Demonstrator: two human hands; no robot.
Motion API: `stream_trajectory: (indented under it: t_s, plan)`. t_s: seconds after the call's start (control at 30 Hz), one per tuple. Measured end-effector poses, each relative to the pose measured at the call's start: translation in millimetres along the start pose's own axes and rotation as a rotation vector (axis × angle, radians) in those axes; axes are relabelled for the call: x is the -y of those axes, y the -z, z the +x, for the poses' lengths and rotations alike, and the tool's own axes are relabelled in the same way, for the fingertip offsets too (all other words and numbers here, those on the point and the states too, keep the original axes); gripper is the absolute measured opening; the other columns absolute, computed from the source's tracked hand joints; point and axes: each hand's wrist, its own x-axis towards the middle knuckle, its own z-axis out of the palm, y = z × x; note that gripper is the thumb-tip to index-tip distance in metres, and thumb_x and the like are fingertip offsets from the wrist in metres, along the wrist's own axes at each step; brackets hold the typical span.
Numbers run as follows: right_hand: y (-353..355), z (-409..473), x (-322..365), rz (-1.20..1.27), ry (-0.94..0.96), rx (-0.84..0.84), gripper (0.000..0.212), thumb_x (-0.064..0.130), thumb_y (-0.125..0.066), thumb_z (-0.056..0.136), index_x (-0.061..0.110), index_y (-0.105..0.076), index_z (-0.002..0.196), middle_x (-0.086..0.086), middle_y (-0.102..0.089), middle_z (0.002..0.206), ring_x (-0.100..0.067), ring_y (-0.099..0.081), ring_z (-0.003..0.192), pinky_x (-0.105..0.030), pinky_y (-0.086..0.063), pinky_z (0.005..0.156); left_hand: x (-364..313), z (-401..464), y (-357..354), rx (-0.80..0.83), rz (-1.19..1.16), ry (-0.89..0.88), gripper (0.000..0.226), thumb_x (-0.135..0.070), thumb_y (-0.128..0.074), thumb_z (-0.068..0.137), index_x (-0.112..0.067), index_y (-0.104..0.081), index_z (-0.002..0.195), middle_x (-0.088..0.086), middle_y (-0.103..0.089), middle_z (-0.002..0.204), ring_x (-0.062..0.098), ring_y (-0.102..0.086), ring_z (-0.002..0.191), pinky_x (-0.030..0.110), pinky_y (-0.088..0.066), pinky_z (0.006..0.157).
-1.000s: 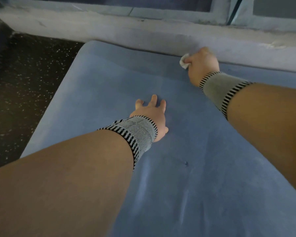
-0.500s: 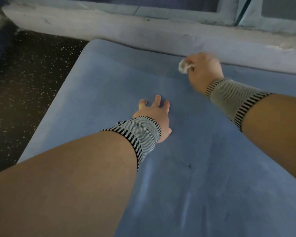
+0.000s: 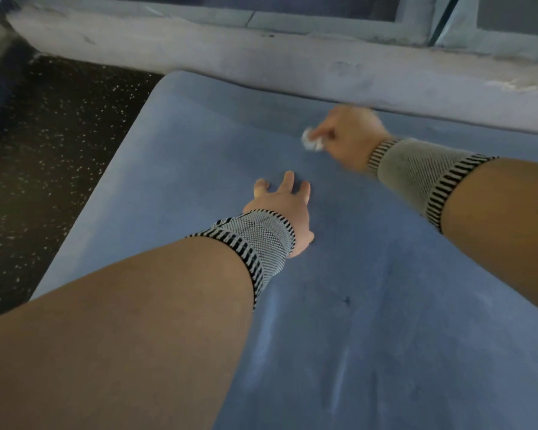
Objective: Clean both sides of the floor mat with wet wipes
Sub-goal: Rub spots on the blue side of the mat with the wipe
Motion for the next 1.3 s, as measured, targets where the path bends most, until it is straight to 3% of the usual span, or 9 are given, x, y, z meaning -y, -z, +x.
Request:
stream_trajectory:
  t_s: [0.07,0.17,0.47,0.6,0.7,0.8,0.97,1.17,1.3]
  plan:
    - [3.4,13.0,-15.0,-0.106,-0.261,-0.085,0.030,0.001,-0.045,0.090,0.022,-0.065,0.097,-0.011,-0.060,0.096,-0.027,-0.058,0.082,-0.028,-0.041,0.061,0.6,1.5,-0.6,0.014,-0.029,0.010,0.086,-0.049,-0.051,0.095,-0.027,0.007,0.154,-0.005,0.017,0.160,0.039,0.000,0.145,0.045,-0.018,0.117]
    - [-4.0,31.8,-11.7,-0.067,-0.440,-0.066,0.024,0.005,-0.048,0.092,0.010,-0.064,0.109,-0.015,-0.061,0.112,-0.029,-0.059,0.102,-0.030,-0.040,0.067,0.5,2.6,-1.8,0.030,-0.058,0.026,0.088,-0.050,-0.054,0.093,-0.029,0.007,0.154,-0.009,0.017,0.159,0.040,0.005,0.145,0.049,-0.027,0.115]
    - [-8.9,-0.5,26.6,0.080,0.167,0.166,0.028,0.014,-0.051,0.093,0.023,-0.070,0.112,-0.003,-0.063,0.115,-0.023,-0.057,0.107,-0.022,-0.035,0.082,1.2,2.6,-1.9,-0.003,-0.039,0.013,0.087,-0.051,-0.053,0.093,-0.028,0.004,0.154,-0.009,0.015,0.160,0.038,0.002,0.146,0.044,-0.019,0.117]
    - [1.3,5.8,1.7,0.091,-0.049,-0.058,0.029,0.014,-0.049,0.093,0.021,-0.070,0.112,-0.006,-0.067,0.111,-0.026,-0.061,0.101,-0.024,-0.041,0.077,4.3,4.4,-1.1,-0.022,-0.032,0.003,0.086,-0.053,-0.051,0.093,-0.030,0.004,0.154,-0.010,0.013,0.160,0.035,-0.003,0.146,0.041,-0.016,0.117]
    - [-6.9,6.5,4.8,-0.008,-0.174,-0.004,0.034,0.006,-0.045,0.094,0.019,-0.062,0.121,-0.011,-0.059,0.122,-0.031,-0.058,0.106,-0.031,-0.046,0.083,6.4,-1.1,-3.3,-0.065,-0.069,-0.023,0.087,-0.056,-0.055,0.090,-0.029,-0.004,0.154,-0.011,0.004,0.161,0.033,-0.008,0.145,0.041,-0.024,0.114]
    - [-11.5,2.2,8.5,-0.065,-0.148,0.016,0.037,0.001,-0.041,0.094,0.017,-0.057,0.124,-0.016,-0.054,0.119,-0.033,-0.057,0.100,-0.032,-0.047,0.076,27.9,-17.9,-12.0,-0.152,-0.173,-0.017,0.083,-0.050,-0.061,0.088,-0.023,-0.017,0.154,-0.006,0.000,0.162,0.026,-0.018,0.146,0.041,-0.027,0.115]
    - [-6.6,2.1,16.1,0.010,-0.168,0.053,0.040,0.000,-0.044,0.093,0.018,-0.060,0.125,-0.011,-0.058,0.126,-0.032,-0.057,0.109,-0.032,-0.049,0.089,54.4,-53.1,-45.2,-0.121,-0.106,0.119,0.077,-0.052,-0.063,0.086,-0.013,-0.032,0.145,0.000,-0.022,0.156,0.027,-0.029,0.139,0.040,-0.034,0.111]
    - [-28.7,-61.4,58.7,0.092,0.290,0.167,0.029,0.013,-0.048,0.095,0.023,-0.070,0.111,-0.008,-0.058,0.111,-0.030,-0.056,0.104,-0.030,-0.041,0.088,52.1,-49.7,-40.3,-0.071,-0.039,0.118,0.084,-0.053,-0.061,0.087,-0.010,-0.025,0.149,0.001,-0.019,0.157,0.029,-0.032,0.137,0.040,-0.037,0.109]
    - [-13.2,-22.4,46.2,0.122,0.041,-0.065,0.026,0.016,-0.051,0.094,0.023,-0.071,0.108,-0.003,-0.067,0.106,-0.024,-0.061,0.104,-0.021,-0.039,0.079,49.2,-49.1,-39.4,-0.058,-0.018,0.129,0.083,-0.053,-0.060,0.088,-0.009,-0.025,0.149,0.002,-0.016,0.158,0.030,-0.032,0.138,0.041,-0.038,0.109]
